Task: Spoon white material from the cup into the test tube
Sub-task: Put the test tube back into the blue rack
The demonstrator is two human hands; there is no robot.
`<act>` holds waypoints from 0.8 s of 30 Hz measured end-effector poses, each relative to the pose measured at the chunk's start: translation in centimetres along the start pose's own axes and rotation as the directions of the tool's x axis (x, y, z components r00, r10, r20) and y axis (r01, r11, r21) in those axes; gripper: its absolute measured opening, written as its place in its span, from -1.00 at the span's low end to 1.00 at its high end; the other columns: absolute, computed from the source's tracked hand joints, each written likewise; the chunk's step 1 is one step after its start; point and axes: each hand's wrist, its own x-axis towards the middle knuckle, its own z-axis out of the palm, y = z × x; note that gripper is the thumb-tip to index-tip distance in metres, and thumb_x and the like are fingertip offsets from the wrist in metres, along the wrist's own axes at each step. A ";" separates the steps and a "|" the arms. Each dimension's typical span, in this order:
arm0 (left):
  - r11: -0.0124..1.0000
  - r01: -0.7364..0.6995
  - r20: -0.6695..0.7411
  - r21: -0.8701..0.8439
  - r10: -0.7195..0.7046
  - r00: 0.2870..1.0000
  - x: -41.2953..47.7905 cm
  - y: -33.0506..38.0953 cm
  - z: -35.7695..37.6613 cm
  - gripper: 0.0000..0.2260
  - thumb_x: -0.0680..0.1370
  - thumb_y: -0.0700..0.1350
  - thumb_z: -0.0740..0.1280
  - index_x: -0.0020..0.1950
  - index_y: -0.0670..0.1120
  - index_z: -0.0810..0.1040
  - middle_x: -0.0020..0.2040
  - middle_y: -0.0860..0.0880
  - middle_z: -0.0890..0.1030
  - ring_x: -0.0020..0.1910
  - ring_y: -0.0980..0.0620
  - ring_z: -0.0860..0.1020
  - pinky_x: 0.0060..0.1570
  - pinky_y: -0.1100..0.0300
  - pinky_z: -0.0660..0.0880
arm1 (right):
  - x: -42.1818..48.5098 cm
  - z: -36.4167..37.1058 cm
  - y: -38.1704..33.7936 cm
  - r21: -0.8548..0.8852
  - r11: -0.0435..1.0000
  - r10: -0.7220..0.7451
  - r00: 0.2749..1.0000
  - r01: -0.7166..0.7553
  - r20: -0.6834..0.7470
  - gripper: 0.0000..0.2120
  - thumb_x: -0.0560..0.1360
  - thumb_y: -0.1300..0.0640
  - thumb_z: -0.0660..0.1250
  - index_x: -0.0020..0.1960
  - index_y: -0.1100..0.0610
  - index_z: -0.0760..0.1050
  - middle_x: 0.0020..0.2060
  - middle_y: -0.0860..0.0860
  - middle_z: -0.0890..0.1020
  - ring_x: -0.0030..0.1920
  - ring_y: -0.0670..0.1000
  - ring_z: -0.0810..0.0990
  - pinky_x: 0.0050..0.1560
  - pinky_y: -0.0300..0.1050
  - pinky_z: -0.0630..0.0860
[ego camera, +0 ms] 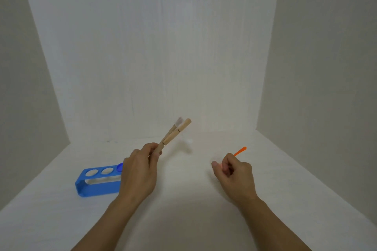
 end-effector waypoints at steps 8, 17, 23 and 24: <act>0.996 -0.016 -0.018 0.093 0.018 1.000 1.6 -2.1 -4.1 -0.84 0.60 -0.07 0.15 0.01 -0.02 0.52 -0.16 0.11 0.63 -0.27 0.02 0.49 -0.17 -0.04 0.49 | -1.4 1.9 -1.2 -0.258 0.932 -0.110 0.878 0.254 0.467 -0.63 0.44 -0.25 0.20 -0.32 -0.01 0.20 -0.56 -0.11 0.31 -0.51 -0.06 0.29 -0.39 -0.22 0.24; 0.989 0.009 -0.085 0.145 0.003 0.996 2.4 -6.1 -9.7 -0.85 0.58 -0.13 0.20 0.01 -0.03 0.57 -0.14 -0.01 0.57 -0.19 -0.01 0.50 -0.13 0.10 0.37 | -1.5 2.2 -1.1 -0.328 0.907 -0.053 0.847 0.262 0.529 -0.63 0.44 -0.26 0.17 -0.34 -0.06 0.15 -0.52 -0.09 0.38 -0.48 -0.07 0.30 -0.37 -0.18 0.26; 0.986 0.012 -0.090 0.168 0.003 0.996 2.4 -7.6 -12.4 -0.82 0.58 -0.18 0.20 0.00 -0.07 0.60 -0.12 -0.02 0.59 -0.13 -0.04 0.51 -0.09 0.10 0.39 | -1.4 2.1 -1.3 -0.353 0.903 -0.018 0.843 0.244 0.537 -0.61 0.46 -0.23 0.21 -0.36 -0.08 0.11 -0.52 -0.08 0.39 -0.48 -0.06 0.31 -0.38 -0.22 0.23; 0.985 0.014 -0.085 0.172 0.001 0.996 2.3 -7.8 -12.5 -0.82 0.58 -0.18 0.20 0.00 -0.07 0.60 -0.12 -0.02 0.59 -0.13 -0.04 0.52 -0.08 0.09 0.39 | -1.4 2.1 -1.3 -0.355 0.904 -0.012 0.844 0.239 0.537 -0.61 0.45 -0.24 0.21 -0.36 -0.08 0.12 -0.52 -0.08 0.39 -0.48 -0.06 0.32 -0.38 -0.23 0.23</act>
